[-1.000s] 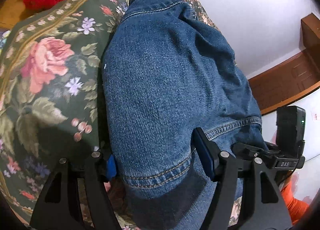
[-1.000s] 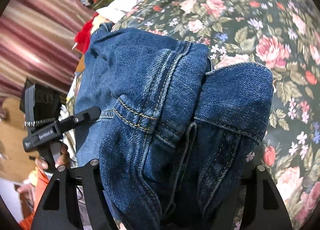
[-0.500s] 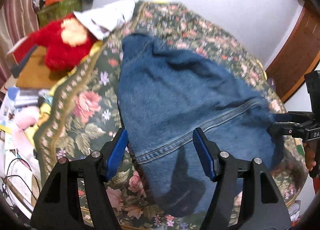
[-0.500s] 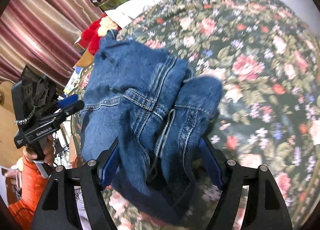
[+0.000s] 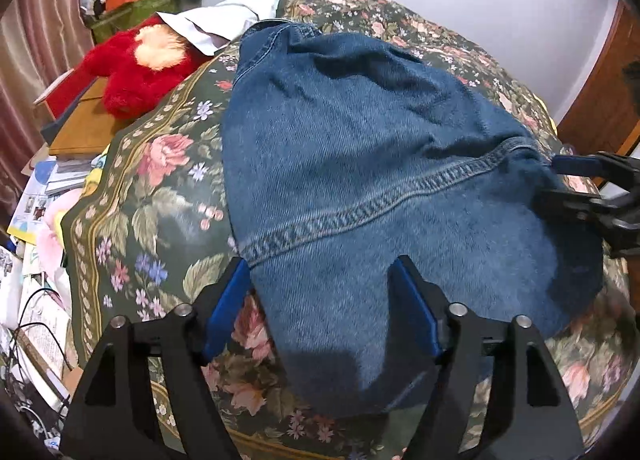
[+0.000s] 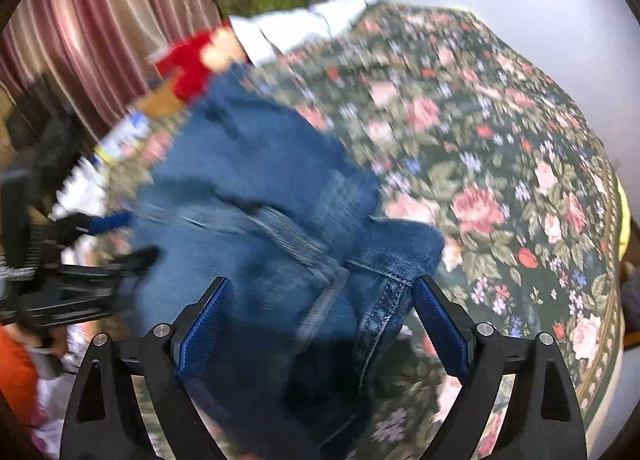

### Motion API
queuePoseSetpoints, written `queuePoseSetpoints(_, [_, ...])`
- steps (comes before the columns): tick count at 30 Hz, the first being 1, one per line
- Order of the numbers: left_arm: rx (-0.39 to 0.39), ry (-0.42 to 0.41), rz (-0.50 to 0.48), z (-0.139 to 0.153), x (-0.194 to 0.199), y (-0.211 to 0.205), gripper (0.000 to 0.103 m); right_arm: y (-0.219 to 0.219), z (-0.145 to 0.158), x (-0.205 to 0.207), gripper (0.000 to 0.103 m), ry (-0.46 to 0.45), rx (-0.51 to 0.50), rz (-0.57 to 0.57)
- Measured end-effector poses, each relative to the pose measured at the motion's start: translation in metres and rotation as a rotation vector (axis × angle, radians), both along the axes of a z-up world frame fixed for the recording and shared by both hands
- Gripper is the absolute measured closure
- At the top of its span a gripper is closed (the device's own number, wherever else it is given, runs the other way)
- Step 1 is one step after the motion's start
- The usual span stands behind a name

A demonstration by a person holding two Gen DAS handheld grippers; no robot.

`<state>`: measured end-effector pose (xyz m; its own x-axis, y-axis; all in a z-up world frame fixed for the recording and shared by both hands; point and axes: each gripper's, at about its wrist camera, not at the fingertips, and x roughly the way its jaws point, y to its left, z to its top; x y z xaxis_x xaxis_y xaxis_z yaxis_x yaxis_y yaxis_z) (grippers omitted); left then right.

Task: Fold large clothes
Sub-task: 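Lower the folded jacket onto the bedspread and open both grippers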

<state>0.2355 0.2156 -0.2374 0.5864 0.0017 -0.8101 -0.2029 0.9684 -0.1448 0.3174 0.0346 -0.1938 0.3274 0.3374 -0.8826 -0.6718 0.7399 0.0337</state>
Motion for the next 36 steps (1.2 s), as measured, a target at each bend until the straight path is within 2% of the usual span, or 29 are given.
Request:
queuePoseSetpoints(2, [-0.007, 0.004, -0.01, 0.001, -0.007, 0.002, 0.023, -0.015, -0.003, 0.006, 0.013, 0.05, 0.047, -0.005])
queuePoseSetpoints(5, [0.016, 0.02, -0.048, 0.009, -0.01, 0.006, 0.023, -0.023, 0.002, 0.007, 0.013, 0.091, 0.056, -0.008])
queuePoseSetpoints(8, [0.096, -0.003, -0.035, 0.026, -0.006, 0.013, 0.023, -0.023, 0.021, 0.001, 0.013, 0.04, 0.049, 0.008])
queuePoseSetpoints(12, [0.046, -0.078, 0.008, 0.051, 0.015, 0.034, 0.023, -0.015, 0.053, 0.005, 0.012, -0.034, 0.107, 0.008])
queuePoseSetpoints(16, [0.017, -0.11, 0.019, 0.061, 0.058, 0.044, 0.023, 0.002, 0.062, 0.021, 0.012, -0.055, 0.141, -0.013])
queuePoseSetpoints(19, [-0.012, -0.089, 0.031, 0.053, 0.094, 0.047, 0.023, 0.017, 0.052, 0.033, 0.012, -0.061, 0.129, -0.017])
queuePoseSetpoints(23, [0.037, -0.044, 0.067, 0.033, 0.135, 0.049, 0.022, 0.027, 0.018, 0.045, 0.012, -0.037, 0.05, -0.021])
queuePoseSetpoints(25, [0.055, -0.005, 0.059, 0.017, 0.152, 0.05, 0.019, 0.024, -0.003, 0.049, 0.012, -0.025, 0.006, -0.012])
queuePoseSetpoints(27, [0.106, 0.012, 0.057, 0.002, 0.16, 0.047, 0.009, 0.014, -0.015, 0.052, 0.012, -0.014, 0.021, -0.012])
queuePoseSetpoints(29, [0.15, 0.024, 0.03, -0.007, 0.165, 0.042, 0.008, 0.005, -0.019, 0.058, 0.012, 0.027, 0.059, -0.021])
queuePoseSetpoints(32, [0.133, 0.025, 0.027, -0.005, 0.166, 0.045, 0.008, -0.001, -0.02, 0.065, 0.012, 0.087, 0.085, -0.04])
queuePoseSetpoints(36, [0.097, 0.005, 0.047, 0.017, 0.151, 0.053, 0.011, -0.003, 0.003, 0.054, 0.012, 0.06, 0.077, -0.052])
